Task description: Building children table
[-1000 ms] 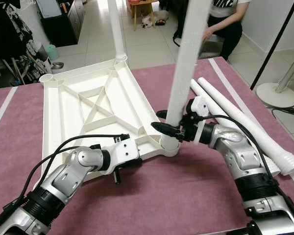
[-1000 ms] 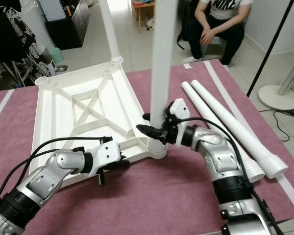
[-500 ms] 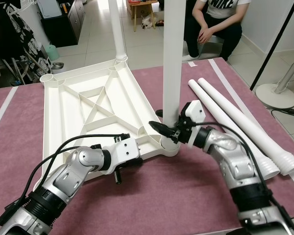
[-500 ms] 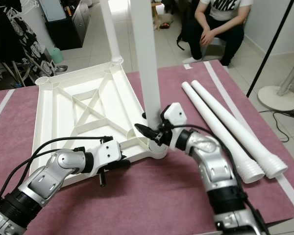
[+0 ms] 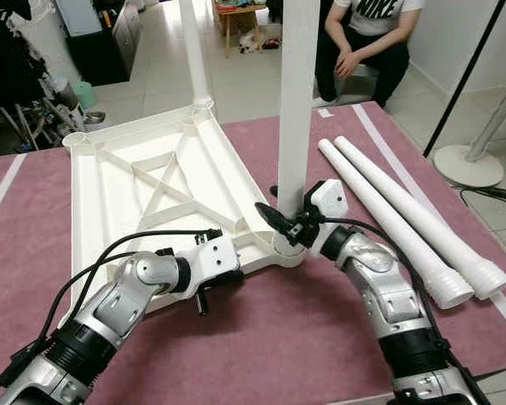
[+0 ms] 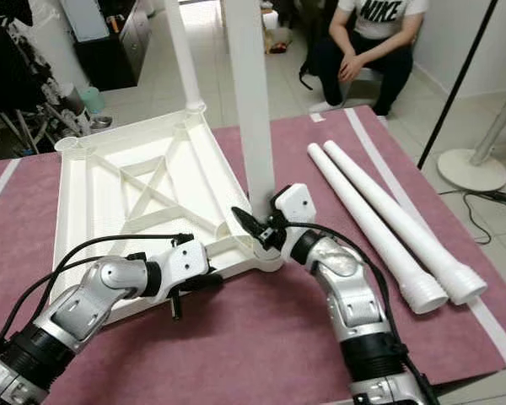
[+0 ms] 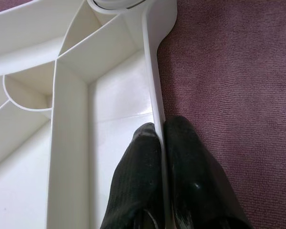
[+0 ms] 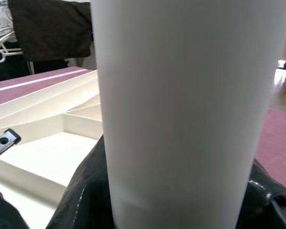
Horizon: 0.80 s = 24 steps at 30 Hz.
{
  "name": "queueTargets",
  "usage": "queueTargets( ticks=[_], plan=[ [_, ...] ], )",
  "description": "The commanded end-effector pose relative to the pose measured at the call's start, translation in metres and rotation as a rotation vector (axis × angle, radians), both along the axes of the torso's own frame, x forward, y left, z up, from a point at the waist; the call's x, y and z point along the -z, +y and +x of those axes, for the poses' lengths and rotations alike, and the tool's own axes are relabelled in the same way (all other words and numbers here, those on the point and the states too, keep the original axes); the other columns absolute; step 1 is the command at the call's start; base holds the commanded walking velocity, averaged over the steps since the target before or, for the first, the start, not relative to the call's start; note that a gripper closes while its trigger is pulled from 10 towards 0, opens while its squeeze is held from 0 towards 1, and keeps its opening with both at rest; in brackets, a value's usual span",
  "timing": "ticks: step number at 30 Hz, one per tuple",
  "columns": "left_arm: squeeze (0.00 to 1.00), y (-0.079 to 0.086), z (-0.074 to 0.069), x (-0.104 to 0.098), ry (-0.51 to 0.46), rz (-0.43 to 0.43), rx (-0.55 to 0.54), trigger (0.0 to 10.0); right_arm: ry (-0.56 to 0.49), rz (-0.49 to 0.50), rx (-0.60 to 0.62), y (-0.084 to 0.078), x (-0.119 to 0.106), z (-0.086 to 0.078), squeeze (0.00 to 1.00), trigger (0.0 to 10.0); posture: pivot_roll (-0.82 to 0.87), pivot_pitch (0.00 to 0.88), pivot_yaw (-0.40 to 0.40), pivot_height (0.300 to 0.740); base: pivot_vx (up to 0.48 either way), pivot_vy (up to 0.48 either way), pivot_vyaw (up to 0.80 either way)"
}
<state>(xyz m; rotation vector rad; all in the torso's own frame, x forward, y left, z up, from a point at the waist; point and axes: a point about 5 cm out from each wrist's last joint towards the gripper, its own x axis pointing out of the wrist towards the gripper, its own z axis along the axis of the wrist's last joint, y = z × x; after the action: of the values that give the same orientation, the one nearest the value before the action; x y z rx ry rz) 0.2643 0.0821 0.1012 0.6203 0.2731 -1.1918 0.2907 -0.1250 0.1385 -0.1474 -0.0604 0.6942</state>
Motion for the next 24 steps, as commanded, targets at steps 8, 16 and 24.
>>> queueTargets(
  ticks=[8, 16, 24],
  plan=[
    [0.0, 0.001, 0.011, -0.016, -0.102, -0.011, -0.038, 0.0, 0.187, 0.031, 0.162, -0.002, 0.053, -0.011, 0.0, 10.0, -0.01, 0.0, 0.161, 0.74, 0.0, 0.0, 0.0],
    [0.0, 0.0, 0.013, -0.016, -0.103, -0.015, -0.037, 0.0, 0.193, 0.003, 0.323, -0.003, 0.062, -0.007, 0.0, 10.0, -0.02, 0.0, 0.161, 0.74, 0.0, 0.0, 0.0],
    [0.0, -0.001, 0.013, -0.015, -0.103, -0.015, -0.034, 0.0, 0.174, -0.007, 0.513, -0.003, 0.065, -0.002, 0.0, 10.0, -0.02, 0.0, 0.163, 0.74, 0.0, 0.0, 0.0]
  ],
)
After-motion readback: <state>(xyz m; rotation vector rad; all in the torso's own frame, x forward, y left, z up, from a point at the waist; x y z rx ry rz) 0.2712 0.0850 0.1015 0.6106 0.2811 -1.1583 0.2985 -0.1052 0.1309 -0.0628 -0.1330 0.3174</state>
